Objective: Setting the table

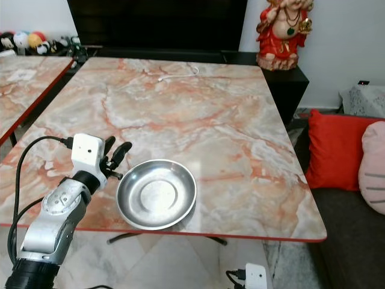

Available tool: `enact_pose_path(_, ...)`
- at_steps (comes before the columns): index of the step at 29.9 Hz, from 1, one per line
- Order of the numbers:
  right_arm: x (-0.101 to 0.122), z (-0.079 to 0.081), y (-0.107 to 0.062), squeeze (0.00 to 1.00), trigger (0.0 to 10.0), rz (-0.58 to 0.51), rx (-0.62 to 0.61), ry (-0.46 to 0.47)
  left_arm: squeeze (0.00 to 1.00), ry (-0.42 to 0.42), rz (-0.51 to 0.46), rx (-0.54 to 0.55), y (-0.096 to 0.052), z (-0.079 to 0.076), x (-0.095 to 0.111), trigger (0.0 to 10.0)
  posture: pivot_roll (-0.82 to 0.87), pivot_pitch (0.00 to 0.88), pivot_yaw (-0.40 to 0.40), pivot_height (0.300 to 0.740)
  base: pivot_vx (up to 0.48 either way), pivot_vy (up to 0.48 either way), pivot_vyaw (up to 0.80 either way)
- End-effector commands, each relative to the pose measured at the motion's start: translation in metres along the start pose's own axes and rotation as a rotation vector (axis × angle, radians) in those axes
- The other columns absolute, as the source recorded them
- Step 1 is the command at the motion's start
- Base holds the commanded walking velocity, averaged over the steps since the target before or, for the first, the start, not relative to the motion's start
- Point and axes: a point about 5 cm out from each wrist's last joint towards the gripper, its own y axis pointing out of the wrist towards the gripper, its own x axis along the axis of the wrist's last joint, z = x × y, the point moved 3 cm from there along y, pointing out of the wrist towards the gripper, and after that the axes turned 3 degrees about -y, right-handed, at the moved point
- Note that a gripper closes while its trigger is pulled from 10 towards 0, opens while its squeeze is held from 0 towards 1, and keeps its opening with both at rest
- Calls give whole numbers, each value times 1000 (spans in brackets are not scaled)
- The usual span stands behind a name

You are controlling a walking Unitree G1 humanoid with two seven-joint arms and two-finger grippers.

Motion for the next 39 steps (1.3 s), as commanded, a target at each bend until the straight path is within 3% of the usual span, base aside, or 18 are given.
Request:
enact_pose_path(1,5,-1,1,0,10000,-18,-21,36,0,19,-12,32,4,4,-1,10000,157,0,-11,740,0,0,0)
enact_pose_path(9,0,-7,-1,0,10000,-15,-54,67,0,27,-39,119,0,10,-8,10000,125,0,-14,740,0,0,0)
enact_pose_path(15,-12,-16,-4,0,10000,6,-77,65,0,29,-22,132,-2,5,-22,10000,79,0,14,740,0,0,0)
enact_pose_path(19,-19,-20,-7,0,10000,5,-119,148,0,58,14,136,-4,5,-27,10000,70,0,36,740,0,233,0)
enact_pose_path(23,-18,-19,-6,0,10000,9,-98,110,0,48,-4,151,-4,7,-24,10000,76,5,15,740,0,480,0)
enact_pose_path(24,-16,-17,-6,0,10000,8,-68,44,0,48,-15,175,-5,10,-23,10000,80,8,0,740,0,480,0)
enact_pose_path(26,-16,-14,-5,0,10000,11,-55,14,0,44,-19,205,-7,14,-24,10000,89,8,-17,740,0,480,400)
enact_pose_path(33,-15,-11,-5,0,10000,6,-53,16,0,49,-41,240,-8,19,-19,10000,113,1,-34,740,0,480,771)
enact_pose_path(39,-10,-7,-4,0,10000,-14,-32,23,0,58,-68,256,-6,24,-8,10000,140,0,-43,740,0,480,0)
